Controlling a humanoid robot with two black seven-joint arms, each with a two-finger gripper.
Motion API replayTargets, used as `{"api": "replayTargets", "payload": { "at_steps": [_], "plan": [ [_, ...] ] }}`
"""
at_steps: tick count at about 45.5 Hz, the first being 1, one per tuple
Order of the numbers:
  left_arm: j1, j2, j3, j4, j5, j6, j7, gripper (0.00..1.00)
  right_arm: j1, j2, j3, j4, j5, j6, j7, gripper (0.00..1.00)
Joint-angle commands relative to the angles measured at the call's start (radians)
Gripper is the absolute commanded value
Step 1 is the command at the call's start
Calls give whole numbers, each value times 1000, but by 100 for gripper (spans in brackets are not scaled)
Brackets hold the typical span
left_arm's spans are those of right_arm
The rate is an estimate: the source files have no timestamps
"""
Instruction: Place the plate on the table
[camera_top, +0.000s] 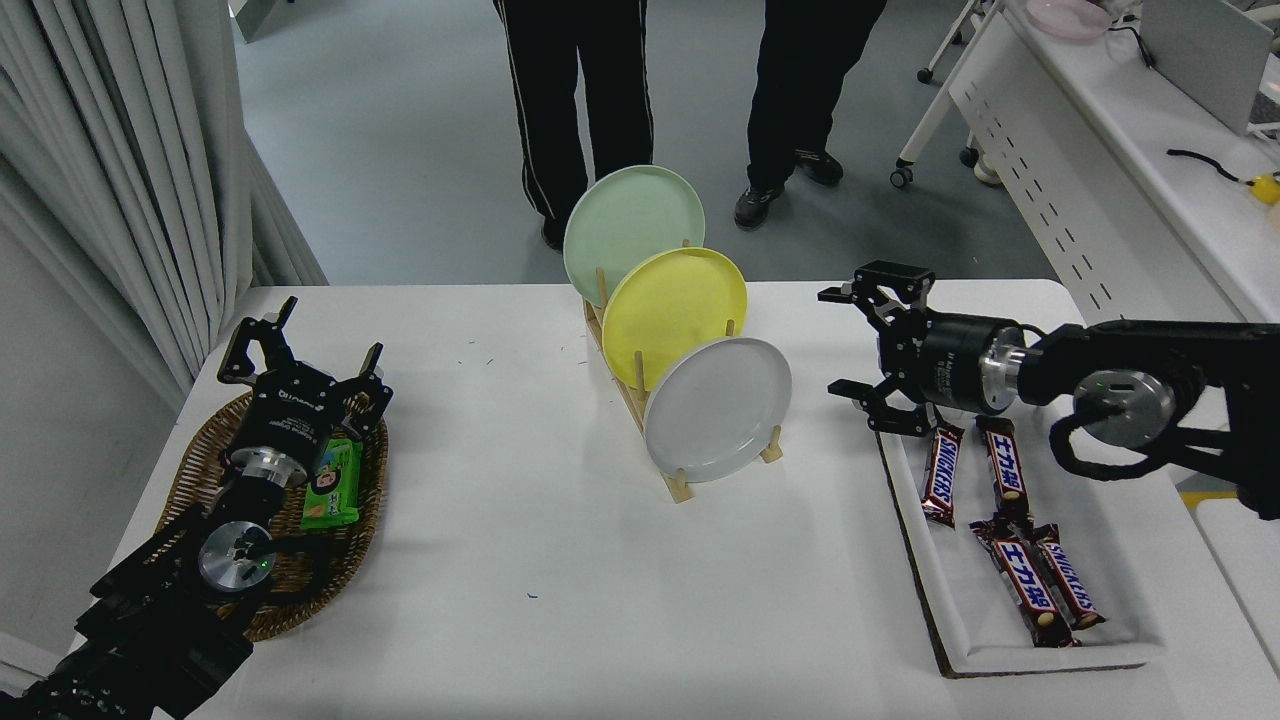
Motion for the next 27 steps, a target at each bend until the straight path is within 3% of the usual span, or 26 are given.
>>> {"api": "replayTargets", "payload": {
  "at_steps": [1,7,14,27],
  "plan": [
    [0,0,0,1,0,0,0,100,-81,150,130,-120,37,-120,-24,99],
    [0,0,0,0,0,0,0,100,-118,208,196,-234,33,-114,-53,99],
    [0,0,0,0,0,0,0,100,-161,263,255,-335,-16,-109,-154,99],
    [0,0,0,0,0,0,0,100,-178,303,265,-380,-102,-111,-225,99]
  ]
}}
